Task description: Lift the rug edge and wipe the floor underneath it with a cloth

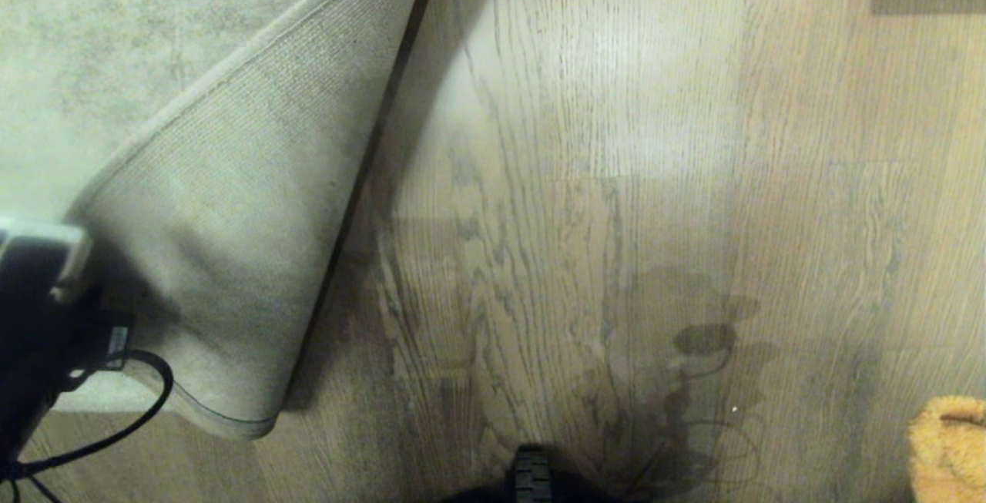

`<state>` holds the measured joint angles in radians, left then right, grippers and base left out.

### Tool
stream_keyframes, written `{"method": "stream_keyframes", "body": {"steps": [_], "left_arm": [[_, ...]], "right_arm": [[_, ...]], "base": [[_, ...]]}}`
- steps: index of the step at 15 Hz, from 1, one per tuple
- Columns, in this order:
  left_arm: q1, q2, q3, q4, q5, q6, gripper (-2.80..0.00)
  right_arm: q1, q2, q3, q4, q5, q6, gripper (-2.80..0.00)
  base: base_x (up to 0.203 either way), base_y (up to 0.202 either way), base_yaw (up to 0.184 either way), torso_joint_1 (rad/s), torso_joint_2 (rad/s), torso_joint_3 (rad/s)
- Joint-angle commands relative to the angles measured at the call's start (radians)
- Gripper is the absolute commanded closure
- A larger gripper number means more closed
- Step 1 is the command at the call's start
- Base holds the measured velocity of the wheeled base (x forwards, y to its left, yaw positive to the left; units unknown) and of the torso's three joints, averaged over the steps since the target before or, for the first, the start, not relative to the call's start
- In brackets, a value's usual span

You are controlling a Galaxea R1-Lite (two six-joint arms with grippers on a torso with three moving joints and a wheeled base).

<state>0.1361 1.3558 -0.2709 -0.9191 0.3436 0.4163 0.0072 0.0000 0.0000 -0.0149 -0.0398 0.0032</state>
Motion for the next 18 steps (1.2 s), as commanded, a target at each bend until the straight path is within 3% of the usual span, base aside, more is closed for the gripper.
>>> {"method": "stream_keyframes", "body": {"steps": [1,4,7,10,18], "left_arm": [[0.059,0.047,-0.051,-0.01,-0.118,0.022,0.0],[0.082,0.111,-0.124,-0.029,-0.16,0.027,0.0],[0.097,0.135,-0.163,-0.065,-0.268,0.023,0.0],[0.099,0.135,-0.198,-0.066,-0.317,0.022,0.0],[0.091,0.132,-0.18,-0.066,-0.331,0.004,0.0]], "right_arm": [[0.0,0.0,0.0,0.0,0.0,0.0,0.0],[0.0,0.0,0.0,0.0,0.0,0.0,0.0],[0.0,0.0,0.0,0.0,0.0,0.0,0.0],[0.0,0.001,0.0,0.0,0.0,0.0,0.0],[0.0,0.001,0.0,0.0,0.0,0.0,0.0]], "base": [[0.0,0.0,0.0,0.0,0.0,0.0],[0.0,0.0,0.0,0.0,0.0,0.0],[0.0,0.0,0.0,0.0,0.0,0.0],[0.0,0.0,0.0,0.0,0.0,0.0],[0.0,0.0,0.0,0.0,0.0,0.0]]}}
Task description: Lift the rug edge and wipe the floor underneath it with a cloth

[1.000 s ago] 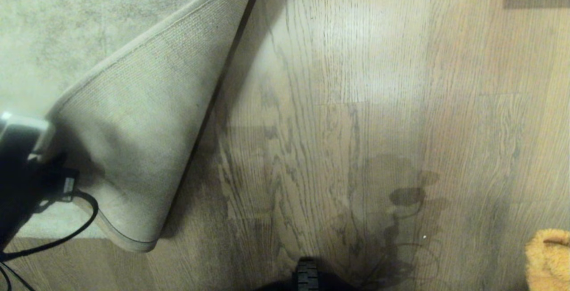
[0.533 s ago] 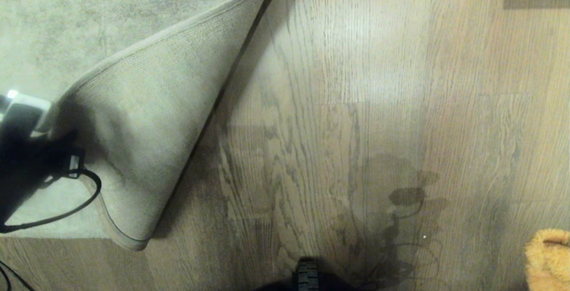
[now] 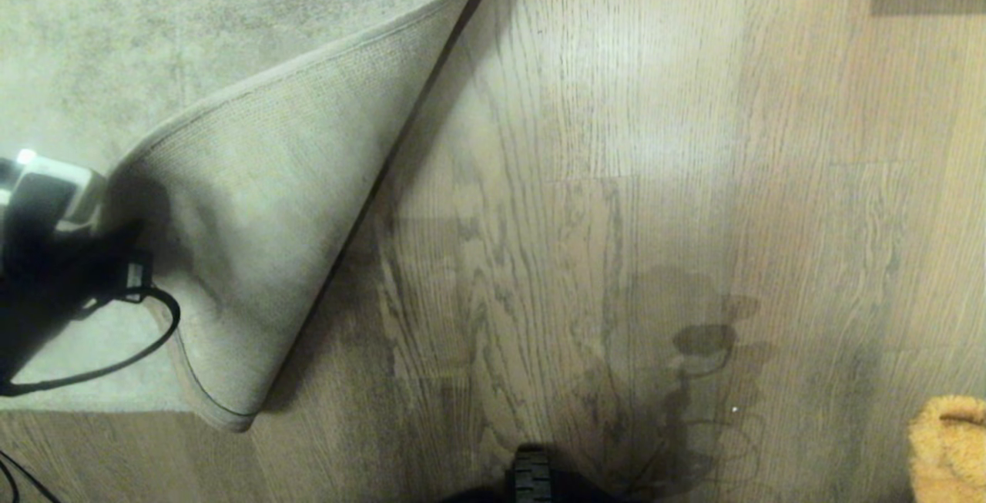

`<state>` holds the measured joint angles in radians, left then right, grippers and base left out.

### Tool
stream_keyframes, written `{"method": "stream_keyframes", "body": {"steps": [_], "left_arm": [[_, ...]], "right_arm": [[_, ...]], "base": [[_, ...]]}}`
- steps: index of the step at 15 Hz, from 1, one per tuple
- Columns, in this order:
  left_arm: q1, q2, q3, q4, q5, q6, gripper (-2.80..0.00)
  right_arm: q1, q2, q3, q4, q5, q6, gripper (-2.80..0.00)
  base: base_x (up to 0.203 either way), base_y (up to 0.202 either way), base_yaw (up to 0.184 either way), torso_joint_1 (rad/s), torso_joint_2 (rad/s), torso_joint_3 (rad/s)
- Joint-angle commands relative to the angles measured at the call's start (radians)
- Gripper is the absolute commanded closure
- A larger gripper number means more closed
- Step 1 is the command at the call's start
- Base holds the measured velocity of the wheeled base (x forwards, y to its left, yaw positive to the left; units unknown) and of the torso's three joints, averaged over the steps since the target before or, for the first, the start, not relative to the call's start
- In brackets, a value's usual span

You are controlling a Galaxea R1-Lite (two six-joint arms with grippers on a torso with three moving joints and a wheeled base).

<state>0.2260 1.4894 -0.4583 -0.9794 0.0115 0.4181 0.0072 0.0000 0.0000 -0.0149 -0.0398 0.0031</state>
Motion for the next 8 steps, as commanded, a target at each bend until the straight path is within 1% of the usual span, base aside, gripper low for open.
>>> {"method": "stream_keyframes", "body": {"steps": [1,8], "left_arm": [[0.001,-0.003,0.007,-0.005,0.001,0.004,0.0],[0.0,-0.011,0.047,-0.007,0.002,0.007,0.0]], "right_arm": [[0.0,0.0,0.0,0.0,0.0,0.0,0.0],[0.0,0.0,0.0,0.001,0.0,-0.008,0.0]], "base": [[0.0,0.0,0.0,0.0,0.0,0.0],[0.0,0.0,0.0,0.0,0.0,0.0]]}}
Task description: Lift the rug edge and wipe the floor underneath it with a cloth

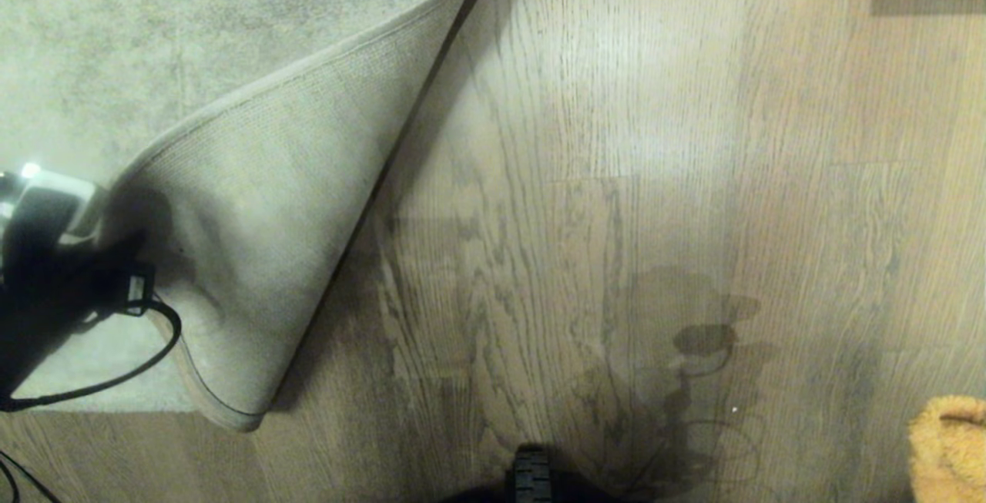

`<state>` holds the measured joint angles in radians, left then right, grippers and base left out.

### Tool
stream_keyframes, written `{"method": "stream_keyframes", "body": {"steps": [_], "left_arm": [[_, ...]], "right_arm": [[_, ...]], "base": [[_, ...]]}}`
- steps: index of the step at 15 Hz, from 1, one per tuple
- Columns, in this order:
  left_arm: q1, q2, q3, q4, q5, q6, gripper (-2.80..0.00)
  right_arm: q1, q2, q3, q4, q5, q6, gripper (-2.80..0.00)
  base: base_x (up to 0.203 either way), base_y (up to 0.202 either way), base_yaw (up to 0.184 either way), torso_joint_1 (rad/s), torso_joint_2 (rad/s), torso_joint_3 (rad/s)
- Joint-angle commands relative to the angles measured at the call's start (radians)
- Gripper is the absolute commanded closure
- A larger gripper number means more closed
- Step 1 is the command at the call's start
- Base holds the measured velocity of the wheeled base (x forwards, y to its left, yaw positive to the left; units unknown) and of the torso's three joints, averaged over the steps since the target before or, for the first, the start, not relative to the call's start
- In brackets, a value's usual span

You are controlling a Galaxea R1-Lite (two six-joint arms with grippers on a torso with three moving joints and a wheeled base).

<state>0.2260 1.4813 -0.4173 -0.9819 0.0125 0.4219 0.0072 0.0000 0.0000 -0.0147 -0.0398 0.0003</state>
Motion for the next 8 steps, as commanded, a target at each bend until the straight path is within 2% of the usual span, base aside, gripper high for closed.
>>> {"method": "stream_keyframes", "body": {"steps": [1,8], "left_arm": [[0.0,-0.002,0.006,-0.003,0.003,0.003,0.0],[0.006,-0.004,0.019,-0.003,0.004,-0.002,0.0]], "right_arm": [[0.0,0.0,0.0,0.001,0.001,-0.013,0.0],[0.0,0.0,0.0,0.01,0.038,-0.022,0.0]], "base": [[0.0,0.0,0.0,0.0,0.0,0.0],[0.0,0.0,0.0,0.0,0.0,0.0]]}}
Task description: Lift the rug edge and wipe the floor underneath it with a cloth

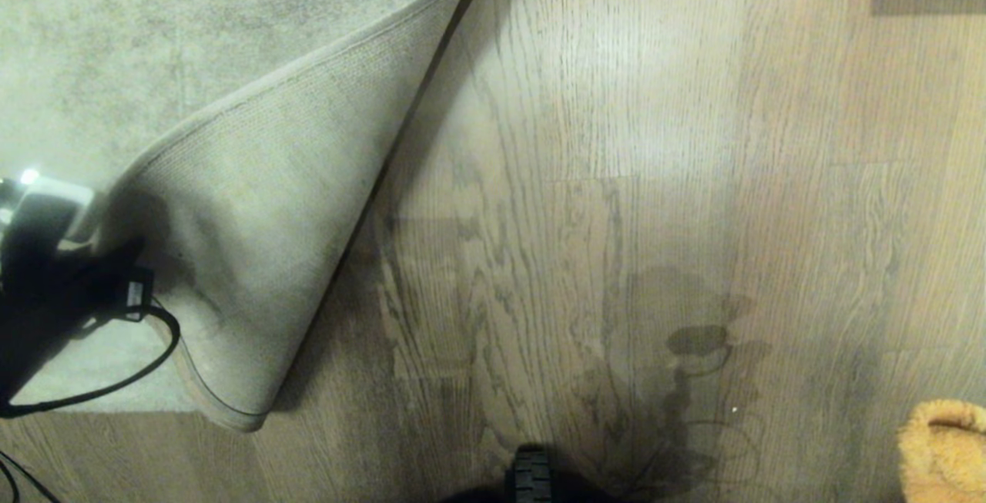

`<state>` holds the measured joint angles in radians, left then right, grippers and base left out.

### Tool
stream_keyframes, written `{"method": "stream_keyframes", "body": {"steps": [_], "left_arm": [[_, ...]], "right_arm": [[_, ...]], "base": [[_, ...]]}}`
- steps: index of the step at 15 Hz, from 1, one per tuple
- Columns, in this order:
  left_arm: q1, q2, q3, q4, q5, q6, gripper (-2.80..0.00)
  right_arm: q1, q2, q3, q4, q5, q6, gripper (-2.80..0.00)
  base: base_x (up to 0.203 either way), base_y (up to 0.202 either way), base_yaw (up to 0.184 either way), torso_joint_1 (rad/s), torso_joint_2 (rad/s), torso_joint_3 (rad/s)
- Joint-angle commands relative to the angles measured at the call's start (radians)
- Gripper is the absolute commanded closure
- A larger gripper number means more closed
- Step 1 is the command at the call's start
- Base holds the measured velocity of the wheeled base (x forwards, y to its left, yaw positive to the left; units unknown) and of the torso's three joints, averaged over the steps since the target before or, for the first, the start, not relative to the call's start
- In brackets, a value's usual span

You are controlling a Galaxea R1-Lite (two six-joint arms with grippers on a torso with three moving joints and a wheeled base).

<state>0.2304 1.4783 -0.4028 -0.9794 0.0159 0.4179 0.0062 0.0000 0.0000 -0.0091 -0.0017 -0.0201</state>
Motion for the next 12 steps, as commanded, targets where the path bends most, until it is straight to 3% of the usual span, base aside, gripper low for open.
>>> {"method": "stream_keyframes", "body": {"steps": [1,3,5,12], "left_arm": [[0.001,-0.001,0.014,-0.005,0.001,0.003,0.0],[0.0,0.002,0.022,-0.005,0.001,0.004,0.0],[0.0,0.004,0.029,-0.005,0.001,0.006,0.0],[0.0,0.005,0.041,-0.005,-0.001,0.009,0.0]], "right_arm": [[0.0,0.005,-0.005,0.01,0.0,-0.004,0.0],[0.001,0.048,-0.029,0.026,0.018,-0.045,0.0],[0.002,0.137,-0.078,0.03,0.089,-0.053,0.0],[0.034,0.703,-0.262,-0.077,0.322,-0.133,0.0]], "base": [[0.0,0.0,0.0,0.0,0.0,0.0],[0.0,0.0,0.0,0.0,0.0,0.0],[0.0,0.0,0.0,0.0,0.0,0.0],[0.0,0.0,0.0,0.0,0.0,0.0]]}}
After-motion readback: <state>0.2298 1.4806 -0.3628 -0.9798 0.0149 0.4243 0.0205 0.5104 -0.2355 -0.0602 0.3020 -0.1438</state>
